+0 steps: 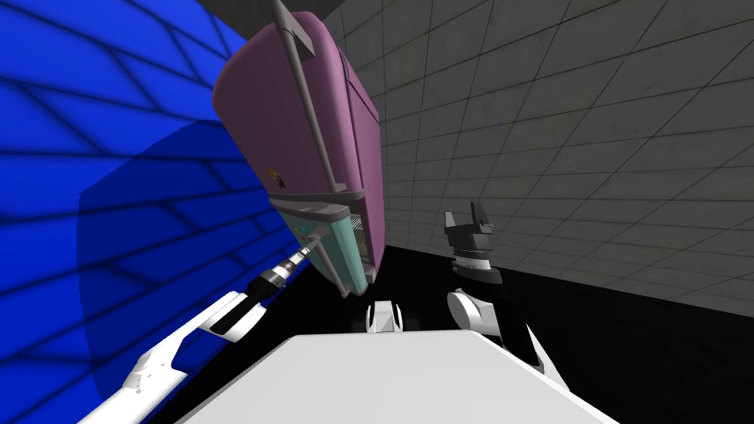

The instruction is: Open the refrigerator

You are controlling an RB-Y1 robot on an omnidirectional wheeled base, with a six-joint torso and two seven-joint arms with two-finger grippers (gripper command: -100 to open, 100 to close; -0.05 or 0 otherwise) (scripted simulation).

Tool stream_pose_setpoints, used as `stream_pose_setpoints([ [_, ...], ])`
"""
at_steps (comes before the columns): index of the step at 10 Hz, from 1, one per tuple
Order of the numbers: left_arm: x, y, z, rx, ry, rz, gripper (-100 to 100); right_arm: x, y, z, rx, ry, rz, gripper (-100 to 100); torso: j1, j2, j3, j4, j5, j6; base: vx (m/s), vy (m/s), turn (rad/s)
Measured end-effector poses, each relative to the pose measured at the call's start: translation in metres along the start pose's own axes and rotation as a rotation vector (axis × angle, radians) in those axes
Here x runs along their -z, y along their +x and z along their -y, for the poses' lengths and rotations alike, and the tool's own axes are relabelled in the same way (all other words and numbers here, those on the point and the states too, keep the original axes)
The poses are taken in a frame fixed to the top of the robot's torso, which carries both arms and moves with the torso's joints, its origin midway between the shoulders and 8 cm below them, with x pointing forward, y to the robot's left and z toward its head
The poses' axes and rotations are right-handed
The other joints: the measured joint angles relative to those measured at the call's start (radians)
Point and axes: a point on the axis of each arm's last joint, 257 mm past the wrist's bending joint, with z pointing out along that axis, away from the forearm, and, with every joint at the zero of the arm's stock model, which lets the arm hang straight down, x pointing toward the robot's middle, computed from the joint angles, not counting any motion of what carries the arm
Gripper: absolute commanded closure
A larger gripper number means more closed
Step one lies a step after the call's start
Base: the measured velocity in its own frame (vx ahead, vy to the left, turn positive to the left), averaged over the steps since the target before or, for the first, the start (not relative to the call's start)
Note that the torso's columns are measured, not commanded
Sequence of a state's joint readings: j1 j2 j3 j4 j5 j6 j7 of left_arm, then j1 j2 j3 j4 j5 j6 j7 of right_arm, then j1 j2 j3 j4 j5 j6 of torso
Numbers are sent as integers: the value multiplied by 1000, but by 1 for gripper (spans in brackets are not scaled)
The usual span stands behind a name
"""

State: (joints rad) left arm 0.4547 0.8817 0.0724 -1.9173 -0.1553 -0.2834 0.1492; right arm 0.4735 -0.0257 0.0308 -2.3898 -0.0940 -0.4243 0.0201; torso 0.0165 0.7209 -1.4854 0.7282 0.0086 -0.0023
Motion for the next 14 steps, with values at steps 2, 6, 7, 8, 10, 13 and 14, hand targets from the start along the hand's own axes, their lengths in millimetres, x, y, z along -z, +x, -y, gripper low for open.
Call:
stream_pose_setpoints([
  [2,5,-4,-9,6,2,-14,100,0,0,0,0,0,0,0,1,1,0,0,0,0,-65,4,31],
  [6,19,-20,-23,17,26,-53,100,0,0,0,0,0,0,0,1,1,0,1,0,1,-53,-2,17],
  [7,21,-23,-25,17,28,-59,100,0,0,0,0,0,0,0,1,-1,-1,1,0,2,-16,5,0],
  [8,23,-24,-31,17,21,-61,100,0,0,0,0,0,0,0,1,-4,-3,0,0,2,-64,-5,25],
  [10,31,-34,-33,23,43,-81,100,0,0,0,0,0,0,0,1,1,0,3,-1,2,-50,4,20],
  [13,38,-44,-45,29,38,-93,100,0,0,0,0,0,0,0,1,0,-2,3,-2,2,-50,-5,18],
  [14,42,-50,-47,28,47,-104,100,0,0,0,0,0,0,0,0,1,-1,5,-3,3,-32,14,8],
])
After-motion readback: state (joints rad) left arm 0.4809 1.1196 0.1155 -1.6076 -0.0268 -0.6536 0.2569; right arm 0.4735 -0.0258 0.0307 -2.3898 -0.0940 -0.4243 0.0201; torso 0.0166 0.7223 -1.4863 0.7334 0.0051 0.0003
